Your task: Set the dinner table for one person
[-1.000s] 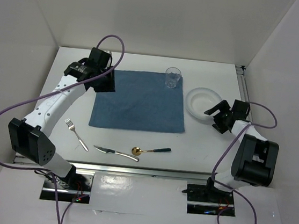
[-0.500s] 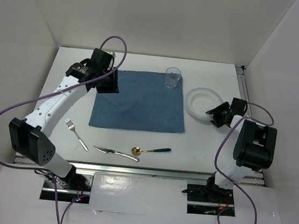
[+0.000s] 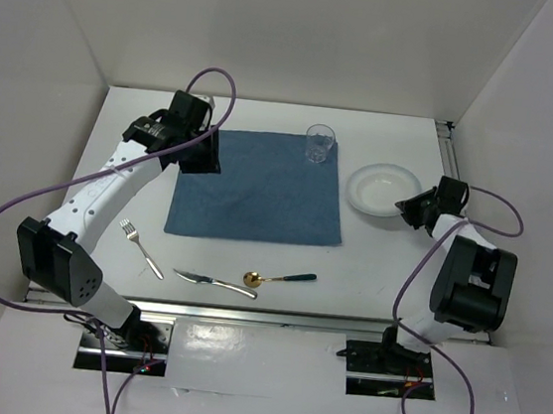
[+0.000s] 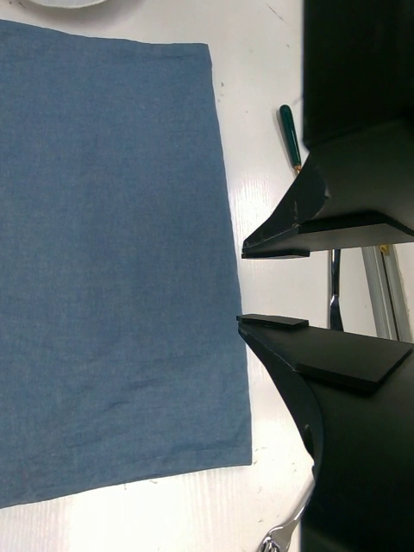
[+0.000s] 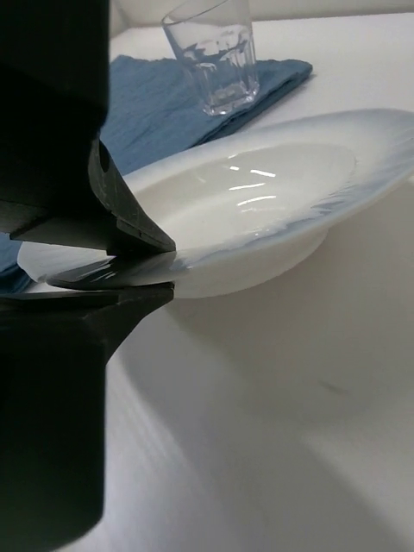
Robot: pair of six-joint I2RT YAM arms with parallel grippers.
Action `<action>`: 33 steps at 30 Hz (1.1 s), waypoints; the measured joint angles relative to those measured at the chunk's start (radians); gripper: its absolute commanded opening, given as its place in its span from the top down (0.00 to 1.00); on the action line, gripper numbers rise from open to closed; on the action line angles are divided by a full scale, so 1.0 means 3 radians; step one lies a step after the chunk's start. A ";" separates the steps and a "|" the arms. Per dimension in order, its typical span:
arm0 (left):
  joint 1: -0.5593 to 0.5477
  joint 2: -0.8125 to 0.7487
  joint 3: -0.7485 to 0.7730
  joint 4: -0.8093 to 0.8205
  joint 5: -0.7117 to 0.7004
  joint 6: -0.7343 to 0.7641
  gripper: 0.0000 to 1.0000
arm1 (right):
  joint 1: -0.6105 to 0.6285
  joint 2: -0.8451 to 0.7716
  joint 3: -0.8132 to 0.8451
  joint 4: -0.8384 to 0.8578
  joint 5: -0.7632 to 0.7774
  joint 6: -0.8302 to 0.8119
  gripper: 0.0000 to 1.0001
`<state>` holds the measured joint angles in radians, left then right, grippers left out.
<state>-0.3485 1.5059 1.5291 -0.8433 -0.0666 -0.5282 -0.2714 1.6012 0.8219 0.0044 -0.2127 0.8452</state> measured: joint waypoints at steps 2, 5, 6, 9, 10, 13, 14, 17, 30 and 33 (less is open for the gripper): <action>0.0000 0.0000 -0.0010 0.0005 0.0004 0.0000 0.50 | -0.0031 -0.0193 -0.0003 -0.0160 0.0121 -0.0060 1.00; 0.0000 0.0000 -0.0014 0.0005 0.0000 -0.0010 0.50 | -0.0086 -0.0542 -0.0011 -0.0412 0.0223 -0.0155 1.00; 0.0000 0.0000 -0.0014 0.0006 -0.0009 -0.0009 0.50 | -0.0100 -0.0668 -0.0011 -0.0463 0.0224 -0.0187 1.00; 0.0000 0.0000 -0.0014 0.0009 -0.0034 -0.0022 0.50 | -0.0102 -0.1038 -0.0003 -0.0535 0.0123 -0.0289 1.00; 0.0003 0.0000 -0.0014 0.0009 -0.0039 -0.0036 0.50 | -0.0102 -0.1125 0.0020 -0.0554 0.0051 -0.0320 1.00; 0.0048 -0.0001 -0.0017 0.0006 -0.0057 -0.0136 0.50 | -0.0097 -0.1279 0.0148 -0.0571 -0.0315 -0.0443 1.00; 0.0080 -0.0010 -0.0025 0.0006 -0.0084 -0.0187 0.50 | -0.0080 -0.1292 0.0193 -0.0570 -0.0440 -0.0472 1.00; 0.0228 -0.0086 -0.0148 -0.0033 -0.0308 -0.0479 0.50 | 0.0159 -0.1273 0.0308 -0.0518 -0.0757 -0.0547 1.00; 0.1041 -0.0900 -0.1040 -0.0155 -0.0570 -0.1039 0.49 | 0.1928 0.0385 0.0888 0.0128 -0.1274 -0.0345 1.00; 0.1059 -0.0902 -0.1040 -0.0159 -0.0549 -0.1025 0.49 | 0.2010 0.0782 0.1094 0.0215 -0.1219 -0.0268 1.00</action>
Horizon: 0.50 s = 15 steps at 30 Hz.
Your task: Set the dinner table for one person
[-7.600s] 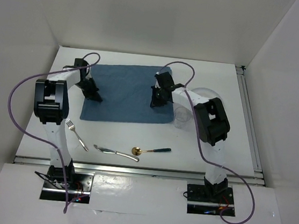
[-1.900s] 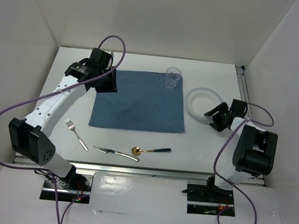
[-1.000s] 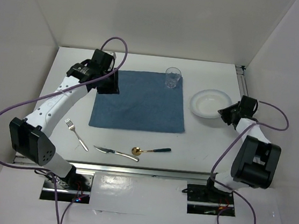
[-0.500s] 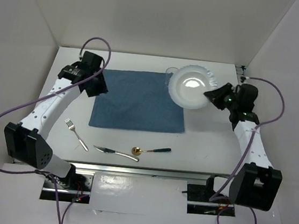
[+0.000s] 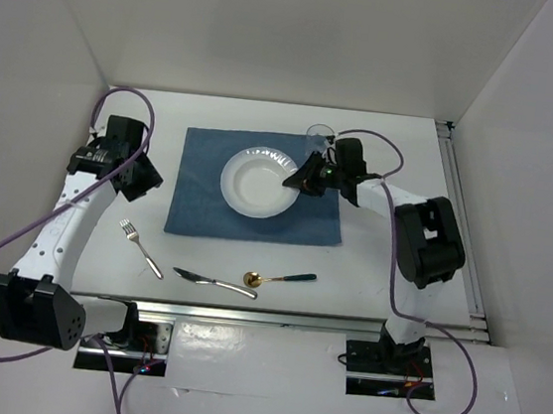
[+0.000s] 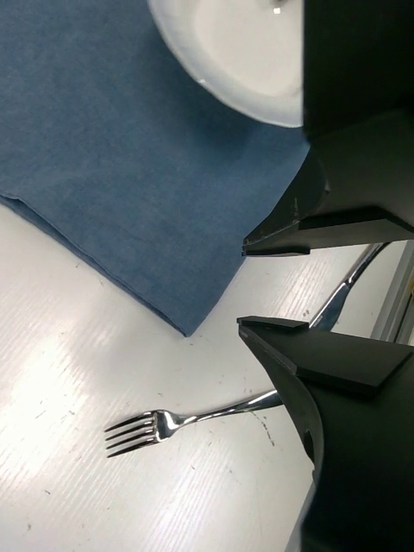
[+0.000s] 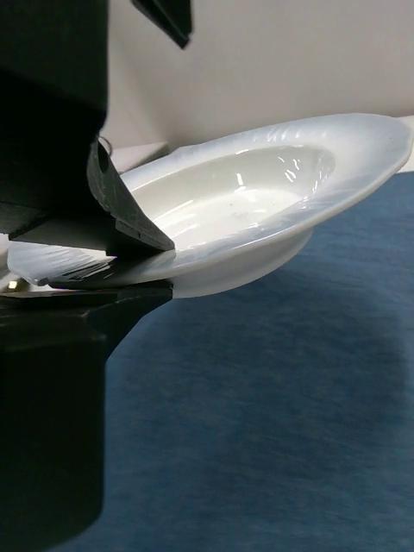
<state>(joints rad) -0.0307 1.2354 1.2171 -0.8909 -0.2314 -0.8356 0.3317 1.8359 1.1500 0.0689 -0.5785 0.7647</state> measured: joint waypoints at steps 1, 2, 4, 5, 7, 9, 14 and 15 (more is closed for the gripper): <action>0.0003 -0.0001 0.0000 0.0000 0.0014 0.0009 0.49 | 0.0013 0.0120 0.0067 0.0045 0.0019 0.0031 1.00; 0.0005 -0.0008 0.0000 -0.0003 0.0024 0.0015 0.49 | 0.0027 0.0220 0.0122 0.0100 0.0039 0.0066 1.00; 0.0009 -0.0031 -0.0008 0.0000 0.0033 0.0060 0.49 | 0.0047 0.0385 0.0229 0.0179 0.0083 0.0126 1.00; 0.0010 -0.0045 -0.0013 0.0000 0.0041 0.0071 0.49 | 0.0058 0.0456 0.0277 0.0206 0.0103 0.0158 1.00; 0.0010 -0.0076 -0.0019 0.0001 0.0062 0.0083 0.49 | 0.0062 0.0576 0.0387 0.0230 0.0153 0.0193 1.00; 0.0014 -0.0106 -0.0027 0.0008 0.0085 0.0089 0.49 | 0.0067 0.0697 0.0529 0.0214 0.0188 0.0216 1.00; 0.0043 -0.0128 -0.0043 0.0010 0.0130 0.0155 0.44 | 0.0118 0.0861 0.0721 0.0206 0.0348 0.0299 1.00; 0.0043 -0.0128 -0.0051 0.0010 0.0134 0.0163 0.40 | 0.0126 0.0862 0.0721 0.0189 0.0371 0.0319 0.98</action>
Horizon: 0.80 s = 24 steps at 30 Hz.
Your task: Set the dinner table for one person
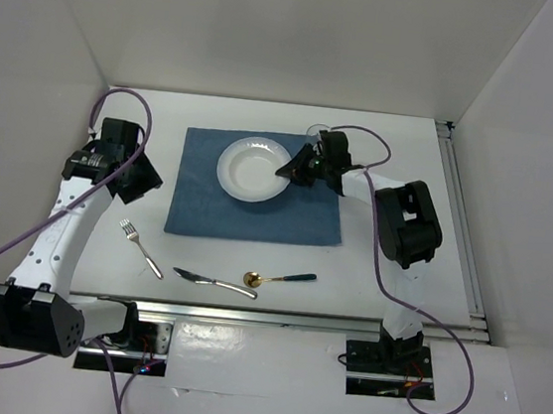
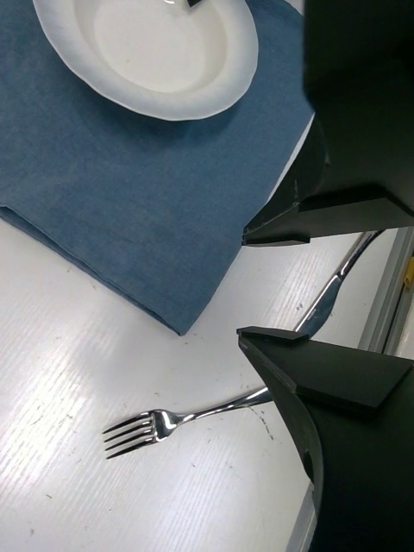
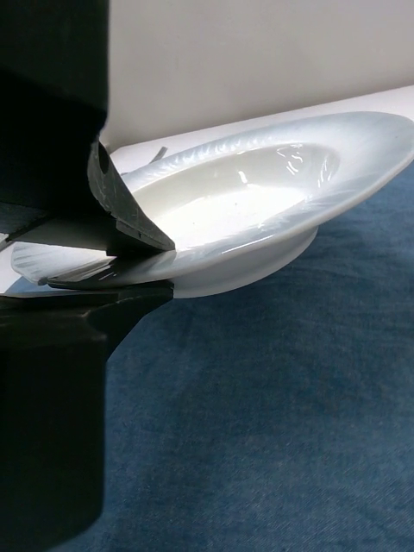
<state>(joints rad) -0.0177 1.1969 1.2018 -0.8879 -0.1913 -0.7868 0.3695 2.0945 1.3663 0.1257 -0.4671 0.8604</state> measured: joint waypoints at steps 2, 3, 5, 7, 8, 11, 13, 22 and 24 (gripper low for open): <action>0.0003 0.0000 -0.0020 0.0005 0.0013 0.0010 0.39 | 0.0010 0.0008 0.0000 -0.0037 0.0036 0.0028 0.88; 0.0003 0.0001 -0.0038 0.0010 0.0018 0.0010 0.39 | 0.0014 0.0010 0.0000 -0.0060 0.0053 0.0039 0.87; 0.0003 0.0031 -0.0070 0.0014 0.0020 0.0010 0.39 | 0.0023 0.0020 0.0000 -0.0128 0.0103 0.0045 0.79; 0.0003 0.0099 -0.0108 0.0020 0.0018 0.0013 0.36 | 0.0028 0.0027 0.0000 -0.0215 0.0146 0.0039 0.44; 0.0003 0.0140 -0.0140 0.0024 0.0014 0.0011 0.36 | 0.0028 0.0027 -0.0001 -0.0248 0.0146 0.0057 0.36; 0.0041 0.0237 -0.0326 0.0058 0.0008 -0.0005 0.36 | 0.0045 0.0025 -0.0001 -0.0248 0.0153 0.0037 0.17; 0.0121 0.0287 -0.0497 0.0058 0.0010 -0.0024 0.36 | 0.0062 0.0025 -0.0004 -0.0259 0.0158 0.0017 0.11; 0.0468 0.0455 -0.0863 0.0036 0.0050 -0.0177 0.36 | 0.0100 -0.0277 -0.0139 -0.0573 0.0399 -0.0266 0.01; 0.0554 0.0458 -0.0944 0.0066 0.0088 -0.0182 0.36 | 0.0102 -0.0445 -0.0221 -0.0636 0.0468 -0.0333 0.01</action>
<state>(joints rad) 0.1486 1.3342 0.9188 -0.8680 -0.1650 -0.8413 0.4000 1.9610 1.2999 -0.0650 -0.3267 0.7605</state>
